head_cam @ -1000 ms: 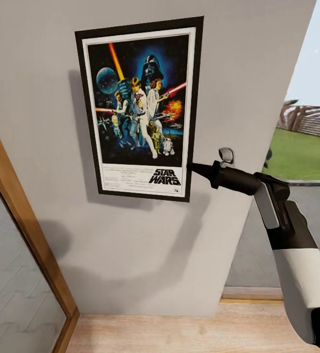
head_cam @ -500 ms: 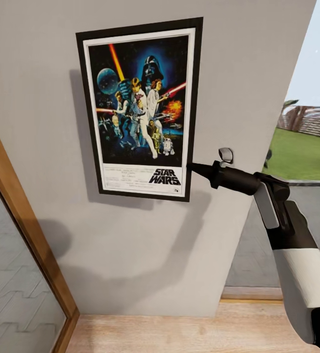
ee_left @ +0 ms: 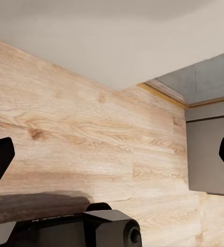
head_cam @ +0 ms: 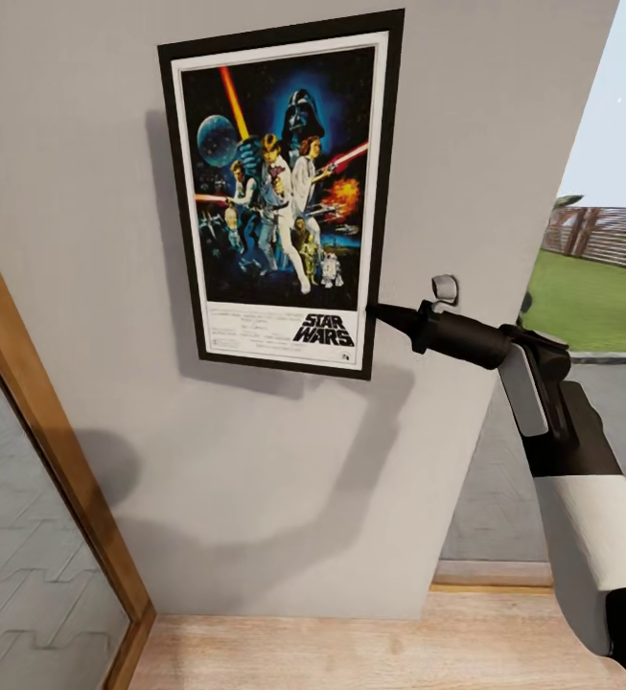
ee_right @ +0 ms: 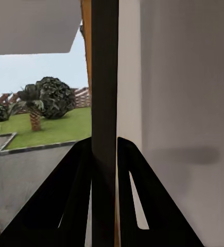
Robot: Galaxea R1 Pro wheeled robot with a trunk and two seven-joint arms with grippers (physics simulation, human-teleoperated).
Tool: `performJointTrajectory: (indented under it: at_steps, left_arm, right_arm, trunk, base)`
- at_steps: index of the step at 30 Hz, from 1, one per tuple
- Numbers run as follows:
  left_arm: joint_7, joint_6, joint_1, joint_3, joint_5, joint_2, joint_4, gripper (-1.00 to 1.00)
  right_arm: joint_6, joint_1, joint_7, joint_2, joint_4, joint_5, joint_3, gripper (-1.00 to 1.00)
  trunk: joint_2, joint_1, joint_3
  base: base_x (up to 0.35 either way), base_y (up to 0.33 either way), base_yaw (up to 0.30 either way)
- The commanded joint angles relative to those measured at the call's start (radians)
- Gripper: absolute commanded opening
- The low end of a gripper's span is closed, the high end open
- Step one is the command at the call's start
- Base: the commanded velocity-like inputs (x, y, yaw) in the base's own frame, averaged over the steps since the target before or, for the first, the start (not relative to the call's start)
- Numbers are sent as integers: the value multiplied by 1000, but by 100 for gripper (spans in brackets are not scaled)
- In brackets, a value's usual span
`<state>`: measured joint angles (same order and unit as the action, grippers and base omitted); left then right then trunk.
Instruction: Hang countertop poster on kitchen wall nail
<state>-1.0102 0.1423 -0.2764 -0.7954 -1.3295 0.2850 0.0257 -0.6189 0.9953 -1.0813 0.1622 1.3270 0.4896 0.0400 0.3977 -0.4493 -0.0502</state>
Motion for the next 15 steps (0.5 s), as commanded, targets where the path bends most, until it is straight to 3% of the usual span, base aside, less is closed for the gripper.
performJointTrajectory:
  at_steps: [1, 15]
  left_arm:
    - [-1, 8, 0, -8, -5, 0, 0, 100]
    - [-1, 8, -1, -9, -5, 0, 0, 100]
  right_arm:
    - [-10, 1, 0, 1, 0, 10, 1, -100]
    - [-10, 2, 3, 0, 3, 11, 3, -100]
  trunk:
    - [2, -1, -2]
    - [2, -1, -2]
  base:
    - [0, 0, 0]
    - [0, 0, 0]
